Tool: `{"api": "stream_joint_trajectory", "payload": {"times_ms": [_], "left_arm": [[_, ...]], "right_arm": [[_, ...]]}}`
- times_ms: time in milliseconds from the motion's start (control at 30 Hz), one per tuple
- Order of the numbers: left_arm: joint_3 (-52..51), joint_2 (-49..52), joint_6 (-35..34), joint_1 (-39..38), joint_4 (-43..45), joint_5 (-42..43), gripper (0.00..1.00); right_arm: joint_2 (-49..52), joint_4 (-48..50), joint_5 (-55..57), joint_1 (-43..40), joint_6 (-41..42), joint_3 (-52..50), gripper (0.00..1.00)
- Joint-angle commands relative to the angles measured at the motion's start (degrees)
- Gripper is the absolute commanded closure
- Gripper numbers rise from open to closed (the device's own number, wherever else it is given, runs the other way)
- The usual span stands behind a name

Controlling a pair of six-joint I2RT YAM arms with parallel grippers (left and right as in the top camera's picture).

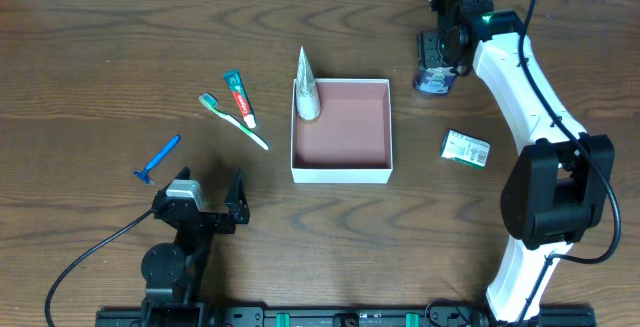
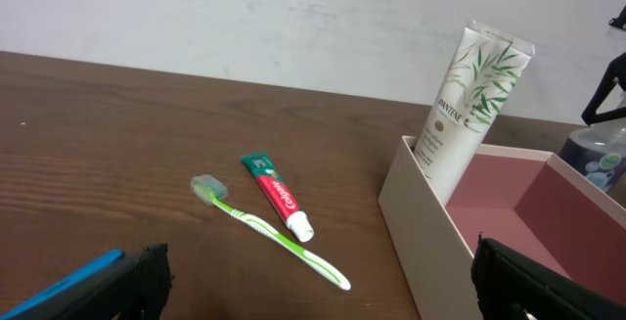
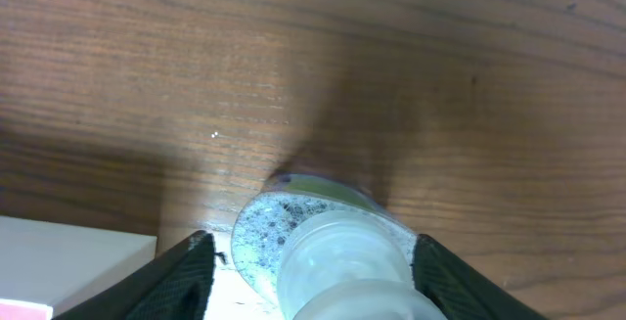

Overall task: Pack container
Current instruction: 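Move the right gripper to the blue soap pump bottle and grasp it, then lift the soap bottle and carry it over the box beside the tube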

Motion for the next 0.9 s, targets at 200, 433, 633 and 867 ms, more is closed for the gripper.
{"api": "stream_joint_trajectory", "payload": {"times_ms": [200,433,633,867], "left_arm": [[-0.98,0.00,0.09,0.31,-1.99,0.61,0.02],[-0.98,0.00,0.09,0.31,-1.99,0.61,0.02],[-0.98,0.00,0.09,0.31,-1.99,0.61,0.02],[-0.98,0.00,0.09,0.31,-1.99,0.61,0.02]], "right_arm": [[0.17,0.11,-0.20,-0.94,-0.22,0.26,0.60],[0.17,0.02,-0.20,-0.94,-0.22,0.26,0.80],[-0.28,-0.09,-0.17,-0.94,-0.22,0.28,0.89],[-6.03,-0.22,-0.26,-0.90,-0.20,0.37,0.92]]}}
